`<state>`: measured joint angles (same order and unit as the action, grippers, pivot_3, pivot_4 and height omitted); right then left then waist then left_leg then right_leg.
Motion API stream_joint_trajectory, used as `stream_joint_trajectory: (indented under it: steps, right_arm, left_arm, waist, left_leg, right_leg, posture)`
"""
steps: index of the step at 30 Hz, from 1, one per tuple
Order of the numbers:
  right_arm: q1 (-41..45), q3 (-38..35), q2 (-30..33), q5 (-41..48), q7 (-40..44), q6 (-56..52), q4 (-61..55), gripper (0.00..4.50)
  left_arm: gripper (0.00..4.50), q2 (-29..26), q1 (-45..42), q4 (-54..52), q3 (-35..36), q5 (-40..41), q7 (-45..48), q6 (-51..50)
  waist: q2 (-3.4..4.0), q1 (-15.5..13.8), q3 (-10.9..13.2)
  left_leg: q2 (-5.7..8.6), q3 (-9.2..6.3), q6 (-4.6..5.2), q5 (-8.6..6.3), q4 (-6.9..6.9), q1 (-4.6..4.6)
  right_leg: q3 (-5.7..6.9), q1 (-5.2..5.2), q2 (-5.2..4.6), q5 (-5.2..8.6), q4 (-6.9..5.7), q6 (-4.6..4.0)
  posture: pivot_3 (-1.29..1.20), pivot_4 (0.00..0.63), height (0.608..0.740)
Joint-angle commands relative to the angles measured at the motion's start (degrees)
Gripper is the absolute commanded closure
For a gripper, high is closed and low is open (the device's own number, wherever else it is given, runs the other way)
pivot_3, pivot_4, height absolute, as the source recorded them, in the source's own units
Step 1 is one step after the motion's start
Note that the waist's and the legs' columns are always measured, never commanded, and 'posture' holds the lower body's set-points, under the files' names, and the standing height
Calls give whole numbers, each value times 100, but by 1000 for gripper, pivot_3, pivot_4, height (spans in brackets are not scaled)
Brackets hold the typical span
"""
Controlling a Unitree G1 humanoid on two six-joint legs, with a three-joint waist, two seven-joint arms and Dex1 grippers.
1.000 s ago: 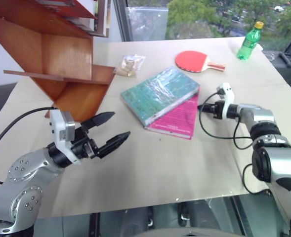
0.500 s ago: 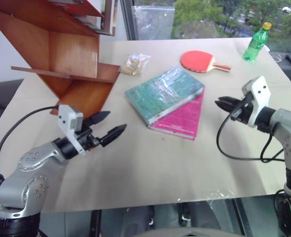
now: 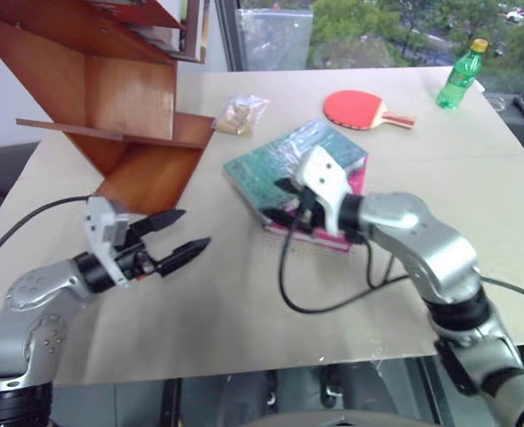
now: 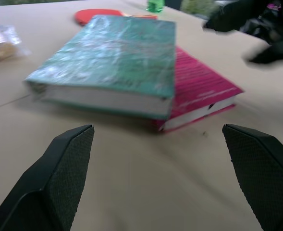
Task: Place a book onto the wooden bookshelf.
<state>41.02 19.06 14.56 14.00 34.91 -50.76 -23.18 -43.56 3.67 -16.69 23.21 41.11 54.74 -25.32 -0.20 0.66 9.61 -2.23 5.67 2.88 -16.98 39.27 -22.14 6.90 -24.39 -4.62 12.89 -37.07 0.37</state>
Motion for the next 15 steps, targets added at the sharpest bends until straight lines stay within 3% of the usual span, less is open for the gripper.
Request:
stream_joint_trajectory:
  steps: [1, 2, 3, 4, 11, 15]
  right_arm:
    - [612, 168, -408, -192, -194, 340, 669, 3123]
    - [762, 251, -489, -301, -236, 446, 894, 3745]
    - [887, 354, -543, -422, -273, 552, 1099, 3866]
    - [976, 478, -587, -520, -267, 645, 1286, 4476]
    - [1284, 1703, -651, -1661, -67, 2019, 2759, 4476]
    - [1189, 1840, -533, -1849, 310, 2490, 2957, 4476]
  left_arm:
    - [0, -89, 119, -144, 381, 57, 98, 143]
    - [0, -80, 170, -168, 423, 41, 103, 159]
    - [0, -66, 213, -190, 455, 30, 102, 177]
    - [0, -44, 254, -222, 487, 36, 81, 181]
    - [0, 181, 634, -569, 672, 120, -89, 219]
    - [0, 265, 663, -690, 660, 149, -202, 185]
  waist:
    - [-6, -8, -3]
    - [-8, -8, -4]
    - [-11, 3, -6]
    - [-12, 9, -7]
    - [-12, 78, -7]
    - [-13, 95, -6]
  left_leg:
    - [2, -2, 1, -1, 0, -3]
    - [4, -7, 1, -1, 0, -8]
    - [6, -10, 1, -1, 0, -12]
    - [6, -9, 1, -1, -1, -18]
    - [3, -6, 1, -1, -1, -48]
    - [3, -13, 0, 0, 1, -51]
  right_leg:
    - [3, 0, -4, -1, 2, -1]
    - [5, -1, -6, -1, 6, -1]
    - [6, -2, -9, -1, 7, -1]
    - [7, -8, -8, -1, 7, -1]
    - [15, -41, -3, -2, 4, -2]
    - [16, -40, -7, -2, 3, -2]
  posture:
    - [0, 150, 740]
    - [0, 150, 740]
    - [0, 150, 740]
    - [0, 150, 740]
    - [0, 150, 740]
    - [0, 150, 740]
